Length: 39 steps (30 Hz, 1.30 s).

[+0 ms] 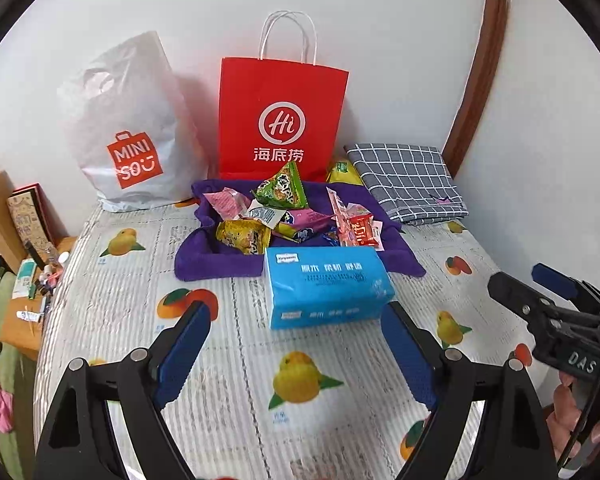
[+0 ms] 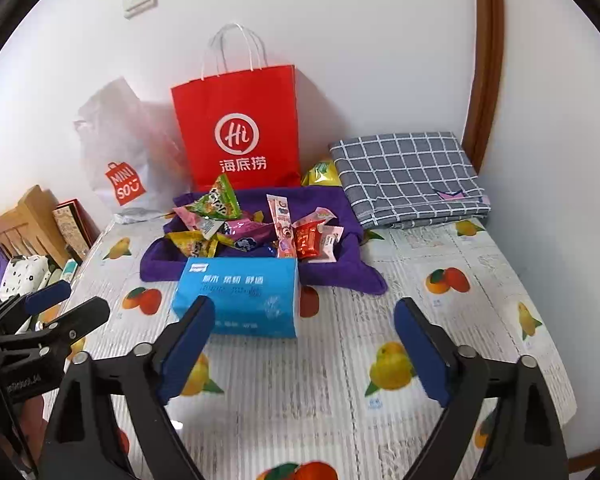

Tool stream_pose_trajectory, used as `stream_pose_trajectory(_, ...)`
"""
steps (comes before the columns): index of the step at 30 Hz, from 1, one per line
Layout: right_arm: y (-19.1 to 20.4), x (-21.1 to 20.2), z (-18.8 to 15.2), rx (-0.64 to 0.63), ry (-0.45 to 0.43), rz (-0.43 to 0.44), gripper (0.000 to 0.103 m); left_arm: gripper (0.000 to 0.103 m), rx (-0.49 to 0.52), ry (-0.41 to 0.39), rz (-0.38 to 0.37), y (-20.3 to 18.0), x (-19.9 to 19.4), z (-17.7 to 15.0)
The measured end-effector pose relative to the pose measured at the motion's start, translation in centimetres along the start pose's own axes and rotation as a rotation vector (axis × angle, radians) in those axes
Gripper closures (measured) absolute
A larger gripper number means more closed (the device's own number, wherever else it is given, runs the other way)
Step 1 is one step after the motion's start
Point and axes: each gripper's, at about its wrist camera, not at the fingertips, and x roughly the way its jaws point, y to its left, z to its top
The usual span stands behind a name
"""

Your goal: Organize snacks

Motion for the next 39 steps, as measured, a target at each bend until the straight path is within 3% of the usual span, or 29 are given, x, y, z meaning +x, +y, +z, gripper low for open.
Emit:
stream_pose_trajectory(5, -0.3, -2.0, -1.7, -0.007, -0.028, -0.020, 0.003, 0.010, 0.023, -0.031, 0.035, -1.2, -2.0, -1.6)
stream_pose_trajectory(18, -1.3, -5.6, -5.1, 0.024, -0.063, -0.038, 0.002, 0.010, 0.021, -0.062, 0.059, -2.4, -4.8, -4.9)
stream_pose_trajectory(39, -1.5, -7.8, -6.6, 0.031, -0.085, -0.038, 0.002, 0.010, 0.036, -0.092, 0.075, -3.0, -6.7, -5.6)
